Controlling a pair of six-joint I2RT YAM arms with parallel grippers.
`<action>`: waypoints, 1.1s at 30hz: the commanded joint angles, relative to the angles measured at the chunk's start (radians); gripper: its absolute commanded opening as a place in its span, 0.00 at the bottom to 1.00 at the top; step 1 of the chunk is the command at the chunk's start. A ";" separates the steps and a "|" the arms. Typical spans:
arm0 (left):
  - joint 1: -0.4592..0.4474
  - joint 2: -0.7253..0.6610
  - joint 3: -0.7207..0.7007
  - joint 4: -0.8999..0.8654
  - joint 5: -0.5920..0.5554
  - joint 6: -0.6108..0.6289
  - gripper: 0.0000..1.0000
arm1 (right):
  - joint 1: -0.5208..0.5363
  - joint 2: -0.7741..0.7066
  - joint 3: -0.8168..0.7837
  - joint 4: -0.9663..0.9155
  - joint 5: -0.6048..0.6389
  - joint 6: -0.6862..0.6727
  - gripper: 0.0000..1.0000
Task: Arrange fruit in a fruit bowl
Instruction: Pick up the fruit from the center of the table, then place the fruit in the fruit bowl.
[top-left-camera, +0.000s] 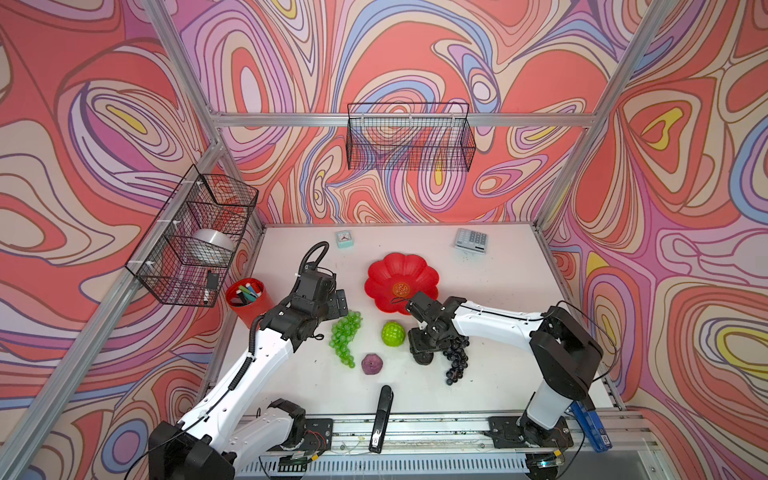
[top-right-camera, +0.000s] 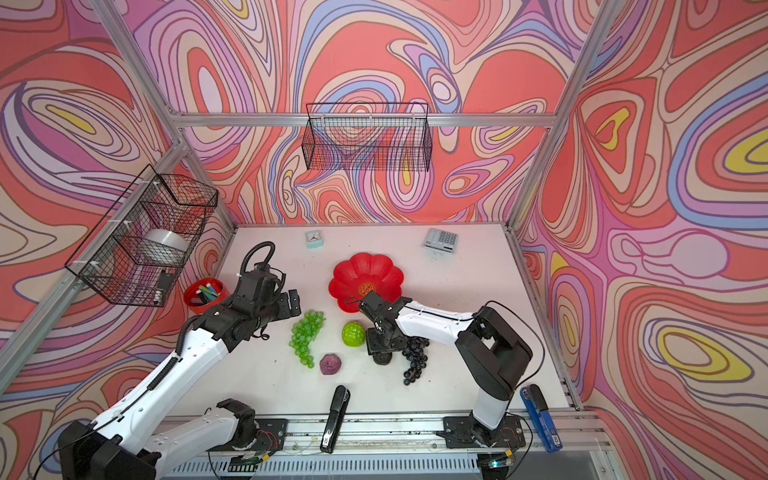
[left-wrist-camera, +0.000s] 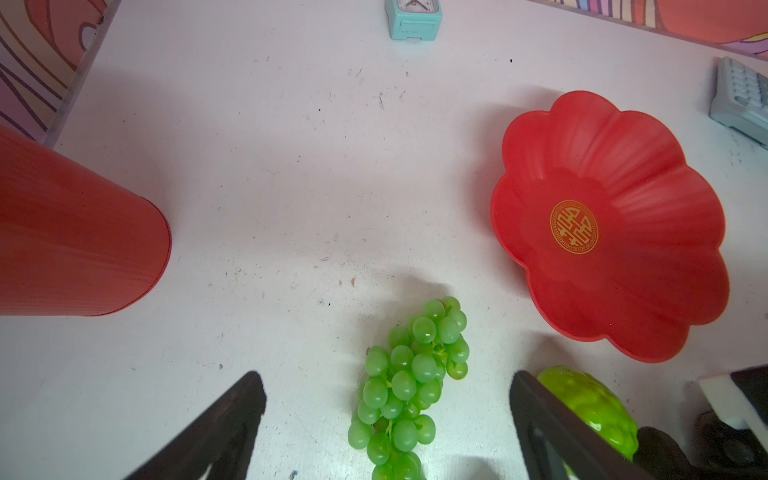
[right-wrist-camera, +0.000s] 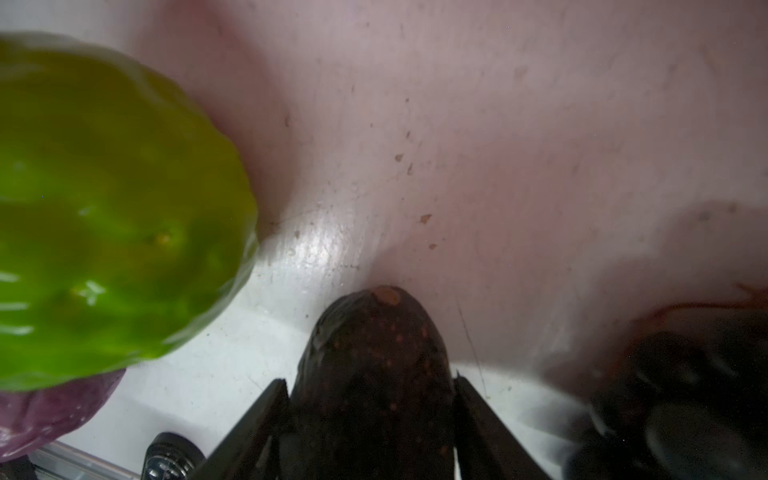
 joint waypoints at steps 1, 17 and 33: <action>-0.004 0.001 0.004 -0.029 -0.003 -0.011 0.95 | 0.007 0.023 -0.016 0.023 -0.001 -0.014 0.58; -0.004 0.036 0.045 -0.033 -0.012 -0.004 0.95 | -0.029 -0.182 0.090 -0.189 0.004 -0.115 0.43; -0.004 0.025 0.091 -0.088 -0.010 -0.021 0.96 | -0.257 0.280 0.859 -0.200 0.113 -0.567 0.43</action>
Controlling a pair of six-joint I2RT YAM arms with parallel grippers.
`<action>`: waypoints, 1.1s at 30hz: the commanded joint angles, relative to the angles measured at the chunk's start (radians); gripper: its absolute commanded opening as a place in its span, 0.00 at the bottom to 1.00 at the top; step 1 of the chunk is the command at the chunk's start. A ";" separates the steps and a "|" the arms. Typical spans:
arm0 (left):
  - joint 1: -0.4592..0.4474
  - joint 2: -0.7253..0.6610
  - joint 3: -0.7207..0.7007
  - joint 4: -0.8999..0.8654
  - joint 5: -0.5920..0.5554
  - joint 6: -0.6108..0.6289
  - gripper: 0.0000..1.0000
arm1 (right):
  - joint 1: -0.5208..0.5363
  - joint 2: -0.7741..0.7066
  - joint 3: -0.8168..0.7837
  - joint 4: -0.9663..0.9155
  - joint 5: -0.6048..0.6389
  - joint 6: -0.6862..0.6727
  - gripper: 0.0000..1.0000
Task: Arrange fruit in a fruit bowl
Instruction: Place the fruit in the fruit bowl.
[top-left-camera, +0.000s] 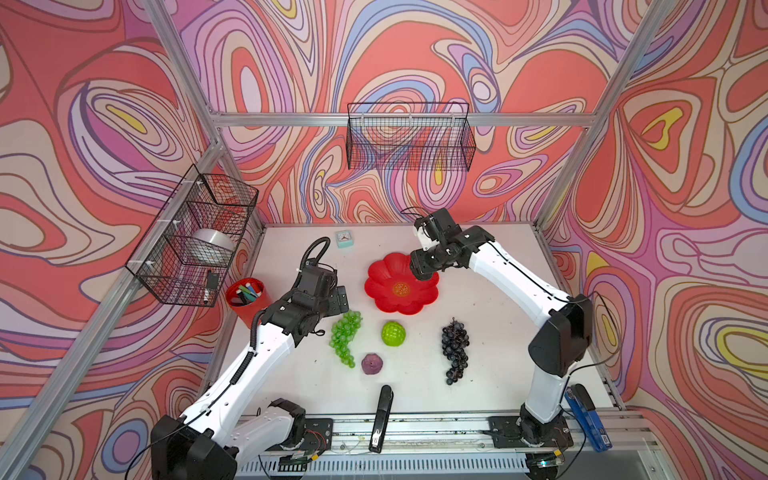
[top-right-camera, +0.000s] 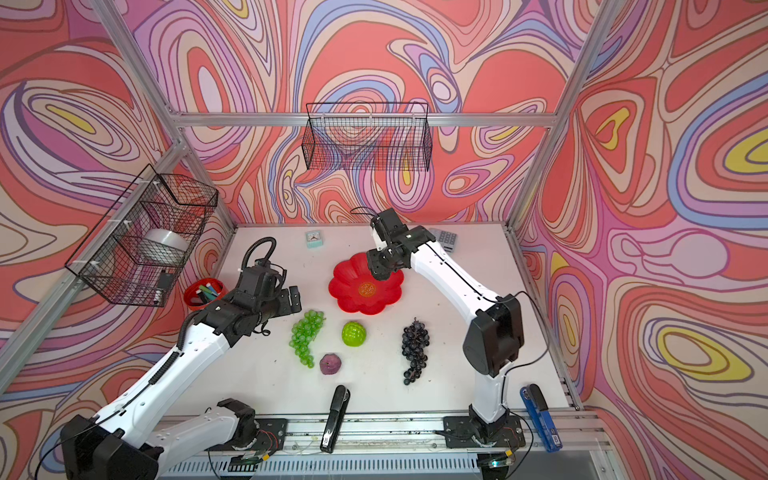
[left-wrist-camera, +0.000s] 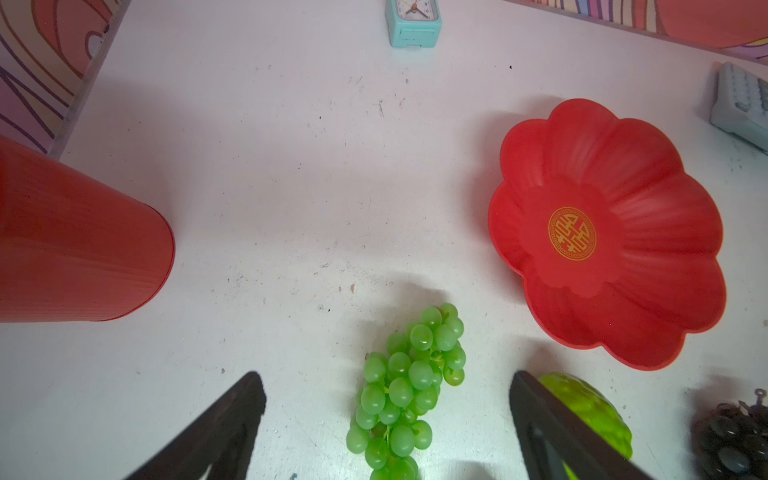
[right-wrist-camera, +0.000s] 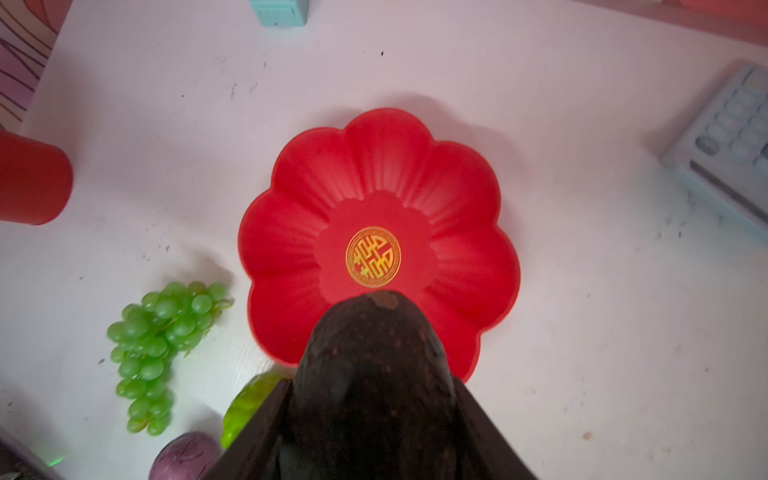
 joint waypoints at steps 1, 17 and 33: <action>-0.004 -0.003 0.046 -0.067 0.000 -0.020 0.96 | 0.005 0.119 0.094 0.021 0.047 -0.123 0.43; -0.003 0.033 0.052 -0.057 0.031 -0.023 0.95 | -0.014 0.357 0.136 0.073 0.137 -0.311 0.43; -0.003 0.056 0.097 -0.113 0.038 -0.040 0.94 | -0.023 0.454 0.150 0.079 0.133 -0.327 0.47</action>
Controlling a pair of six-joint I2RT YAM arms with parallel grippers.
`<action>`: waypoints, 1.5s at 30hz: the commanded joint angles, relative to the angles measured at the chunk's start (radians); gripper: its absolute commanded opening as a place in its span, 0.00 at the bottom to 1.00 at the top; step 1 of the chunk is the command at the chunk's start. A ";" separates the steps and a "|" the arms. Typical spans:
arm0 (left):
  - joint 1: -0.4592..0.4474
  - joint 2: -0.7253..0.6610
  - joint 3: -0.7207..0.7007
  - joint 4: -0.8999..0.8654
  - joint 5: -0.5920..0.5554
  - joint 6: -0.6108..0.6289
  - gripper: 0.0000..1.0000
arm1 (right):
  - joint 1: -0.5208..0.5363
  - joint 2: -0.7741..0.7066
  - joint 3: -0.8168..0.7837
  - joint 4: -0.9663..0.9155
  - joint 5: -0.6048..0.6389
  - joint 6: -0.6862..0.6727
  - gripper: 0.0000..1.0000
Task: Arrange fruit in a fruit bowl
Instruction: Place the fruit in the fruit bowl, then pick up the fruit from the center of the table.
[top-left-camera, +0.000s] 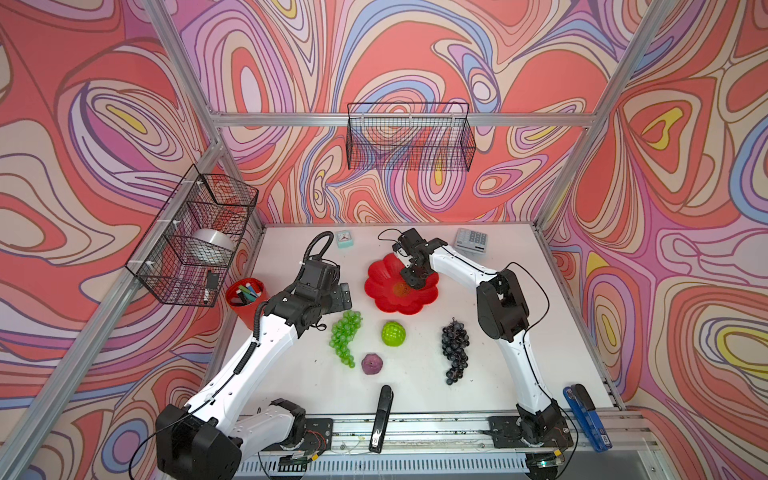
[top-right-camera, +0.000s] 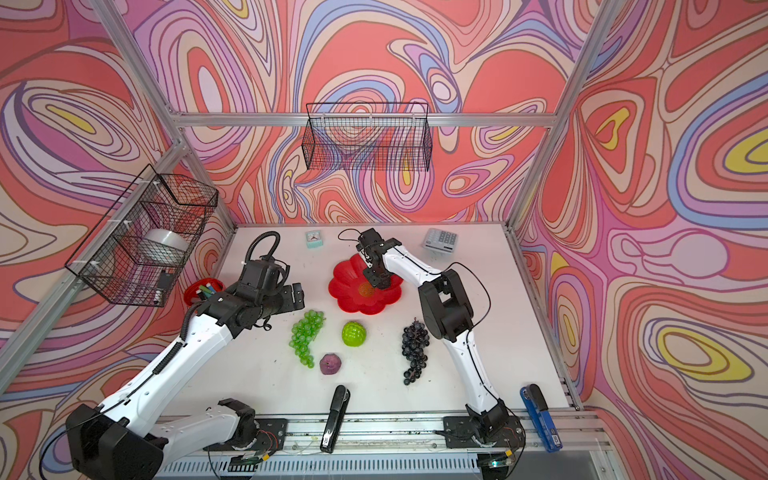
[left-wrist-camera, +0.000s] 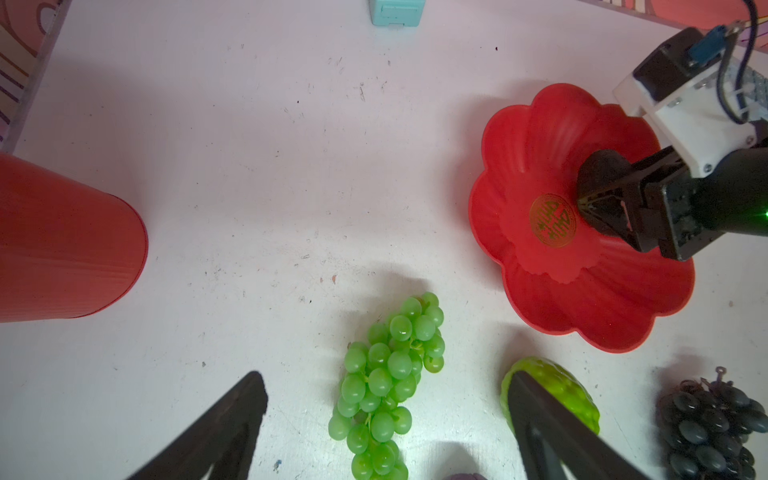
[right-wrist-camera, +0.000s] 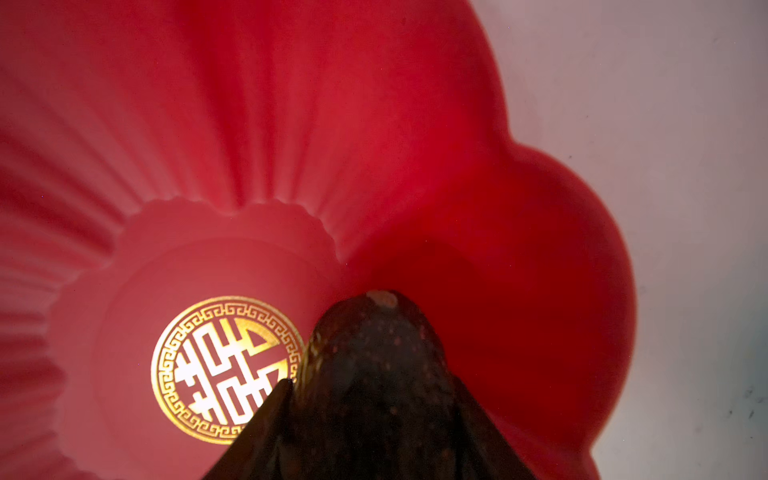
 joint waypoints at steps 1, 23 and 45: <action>-0.004 -0.002 0.029 -0.064 -0.017 -0.024 0.95 | -0.003 0.033 0.017 0.002 0.008 -0.007 0.49; -0.190 0.248 0.173 -0.213 0.375 0.046 0.94 | 0.000 -0.282 -0.070 0.024 -0.071 0.046 0.85; -0.373 0.652 0.299 -0.109 0.286 0.045 0.90 | -0.176 -0.748 -0.686 0.278 -0.163 0.271 0.85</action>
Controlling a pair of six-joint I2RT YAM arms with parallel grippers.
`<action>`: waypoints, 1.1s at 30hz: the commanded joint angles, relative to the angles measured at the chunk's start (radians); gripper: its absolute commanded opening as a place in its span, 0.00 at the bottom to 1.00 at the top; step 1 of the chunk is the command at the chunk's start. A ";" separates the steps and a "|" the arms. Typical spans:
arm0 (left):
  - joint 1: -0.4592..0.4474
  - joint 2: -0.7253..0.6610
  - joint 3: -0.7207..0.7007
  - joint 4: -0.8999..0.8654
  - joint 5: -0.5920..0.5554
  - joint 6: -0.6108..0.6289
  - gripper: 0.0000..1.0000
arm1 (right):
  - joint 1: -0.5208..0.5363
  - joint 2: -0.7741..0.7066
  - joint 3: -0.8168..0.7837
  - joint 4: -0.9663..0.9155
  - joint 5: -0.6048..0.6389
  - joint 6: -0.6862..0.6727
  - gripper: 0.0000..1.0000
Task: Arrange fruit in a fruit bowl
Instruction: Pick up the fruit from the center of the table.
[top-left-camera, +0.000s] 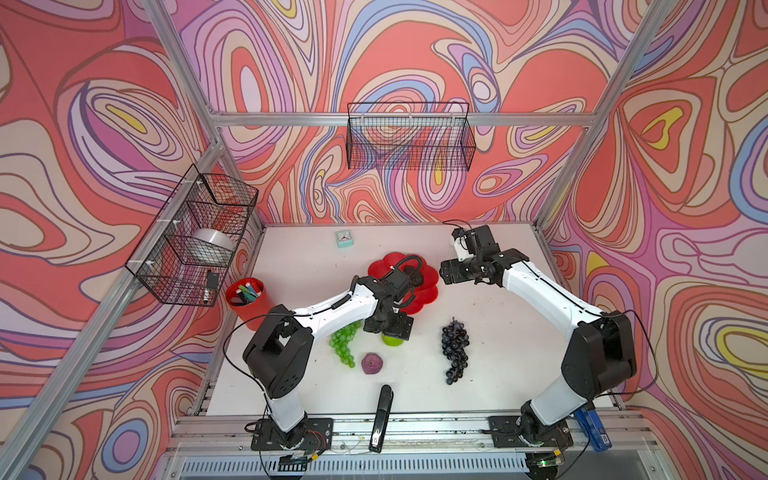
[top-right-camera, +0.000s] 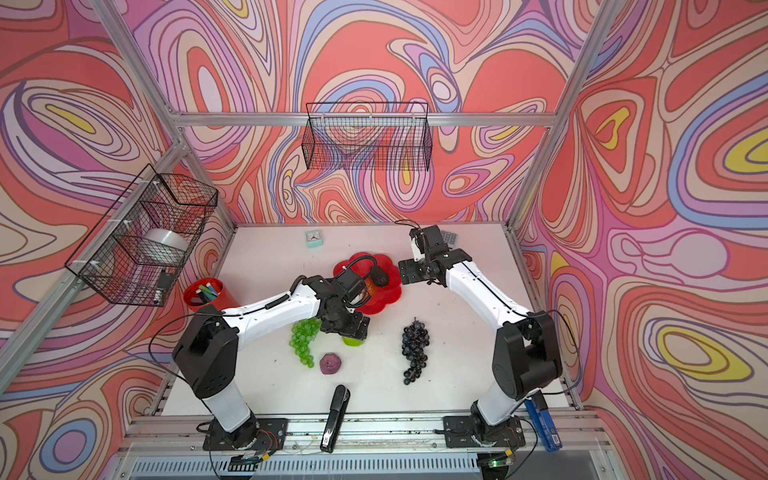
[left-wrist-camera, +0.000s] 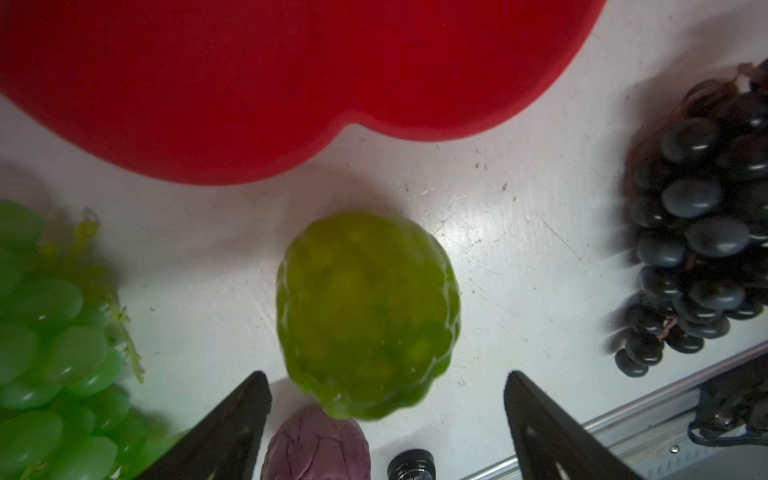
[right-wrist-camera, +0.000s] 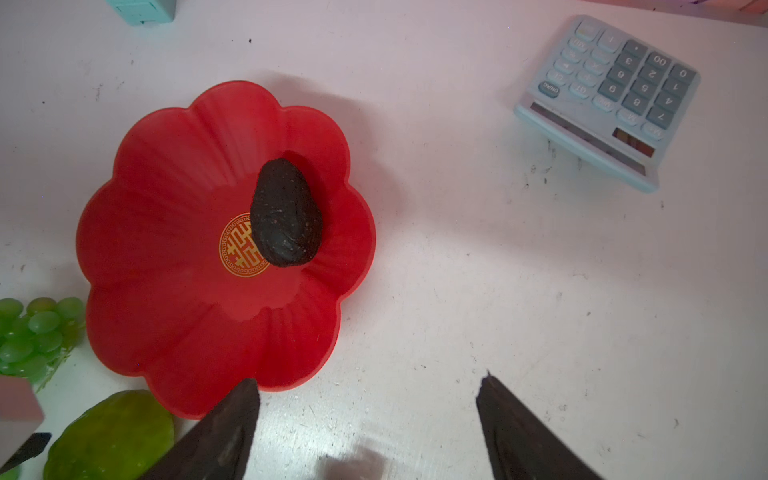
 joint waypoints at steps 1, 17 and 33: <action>0.000 0.032 0.027 0.017 -0.019 0.015 0.90 | 0.007 -0.022 -0.019 0.051 -0.018 0.017 0.85; 0.000 0.065 -0.041 0.082 -0.015 0.003 0.63 | 0.006 -0.025 -0.046 0.069 -0.024 0.003 0.83; 0.006 -0.093 0.028 -0.092 0.017 0.064 0.40 | 0.006 -0.052 -0.053 0.093 -0.035 0.007 0.82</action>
